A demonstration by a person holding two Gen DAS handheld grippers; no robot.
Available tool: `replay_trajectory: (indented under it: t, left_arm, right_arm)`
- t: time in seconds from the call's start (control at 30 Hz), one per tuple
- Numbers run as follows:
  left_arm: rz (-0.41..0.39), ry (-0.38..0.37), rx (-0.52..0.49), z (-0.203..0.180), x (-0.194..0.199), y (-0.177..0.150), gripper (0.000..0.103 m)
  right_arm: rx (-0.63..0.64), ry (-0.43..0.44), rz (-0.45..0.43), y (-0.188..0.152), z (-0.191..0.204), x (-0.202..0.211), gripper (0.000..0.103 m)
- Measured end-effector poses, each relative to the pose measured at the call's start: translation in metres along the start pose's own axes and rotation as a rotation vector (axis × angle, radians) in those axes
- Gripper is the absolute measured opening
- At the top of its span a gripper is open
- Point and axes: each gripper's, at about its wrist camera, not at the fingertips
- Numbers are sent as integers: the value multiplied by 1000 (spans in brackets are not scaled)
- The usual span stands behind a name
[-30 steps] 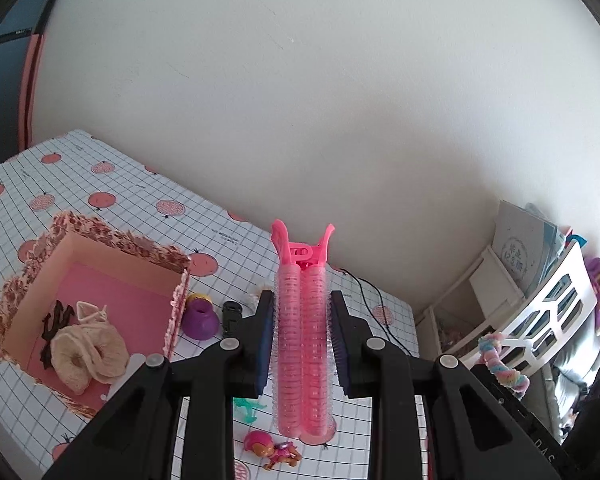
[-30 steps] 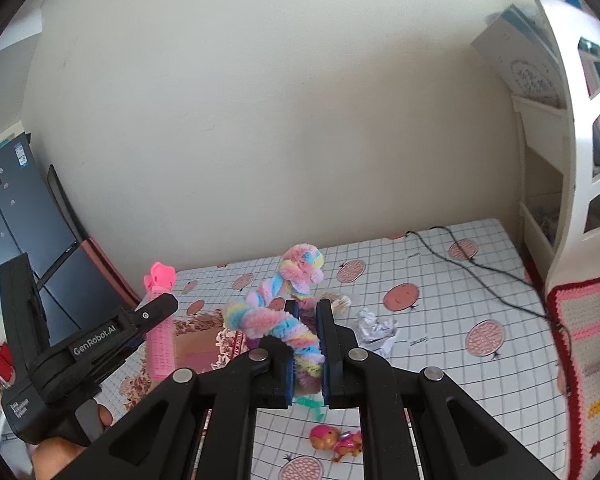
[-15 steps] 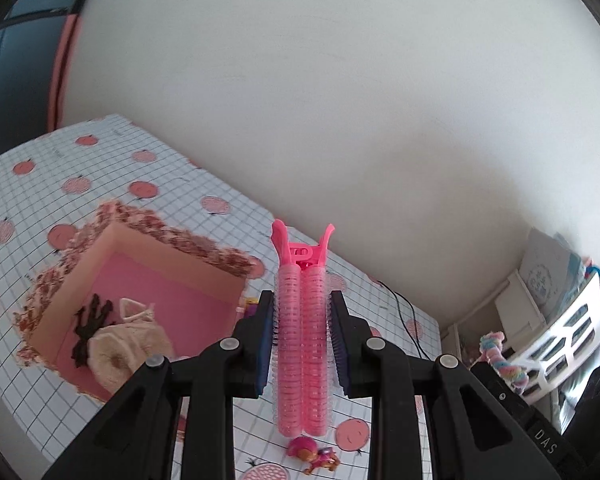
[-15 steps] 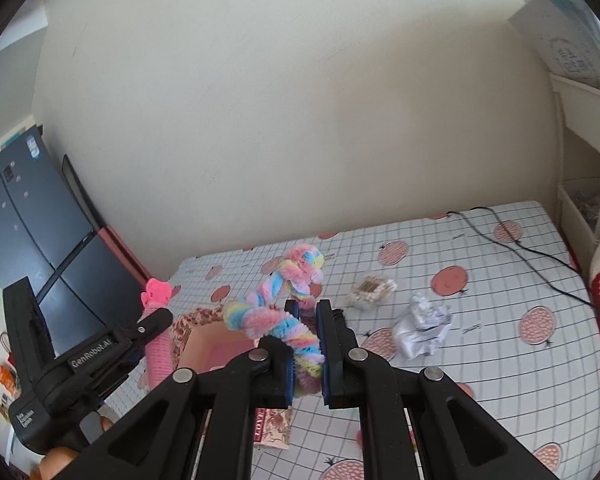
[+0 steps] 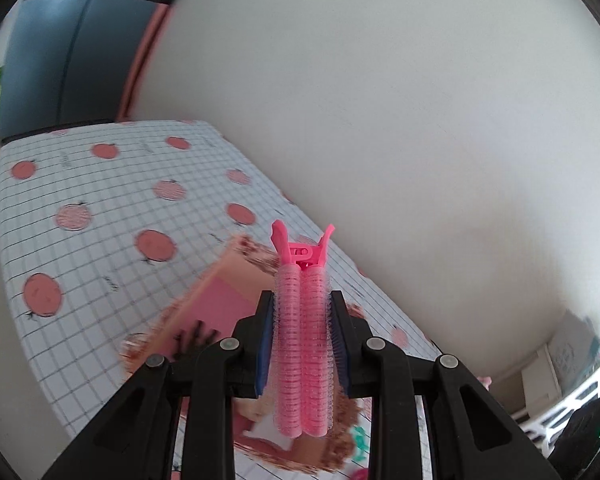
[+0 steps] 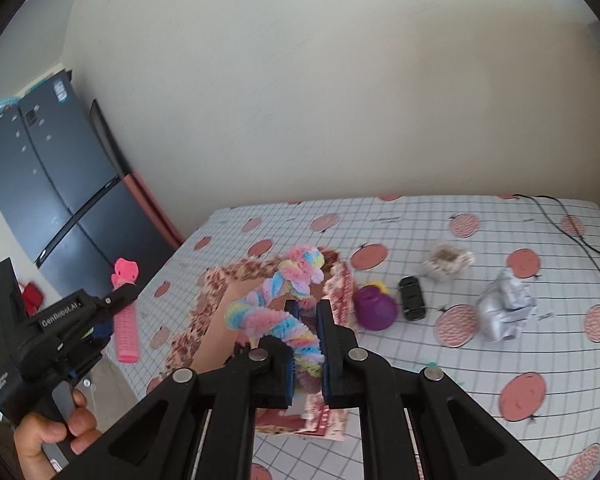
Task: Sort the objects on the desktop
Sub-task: 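Lift the pink roller and pipe-cleaner and carry both over the gift box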
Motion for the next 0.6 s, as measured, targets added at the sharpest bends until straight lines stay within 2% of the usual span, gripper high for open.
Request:
replay_trajectory:
  t: [0.2, 0.6]
  left_arm:
    - [-13, 3, 40, 22, 2, 7, 27]
    - [4, -9, 58, 31, -8, 9, 27]
  right_arm:
    - [27, 31, 38, -5, 19, -18, 10]
    - [58, 48, 80, -13, 41, -34, 10]
Point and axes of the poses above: each gripper's, at about its wrist camera, not at the fingertips, and x roughly against the way its jaws point, z to its left, y to its top, and after that the axes turned 6 degrees about z, right-handed
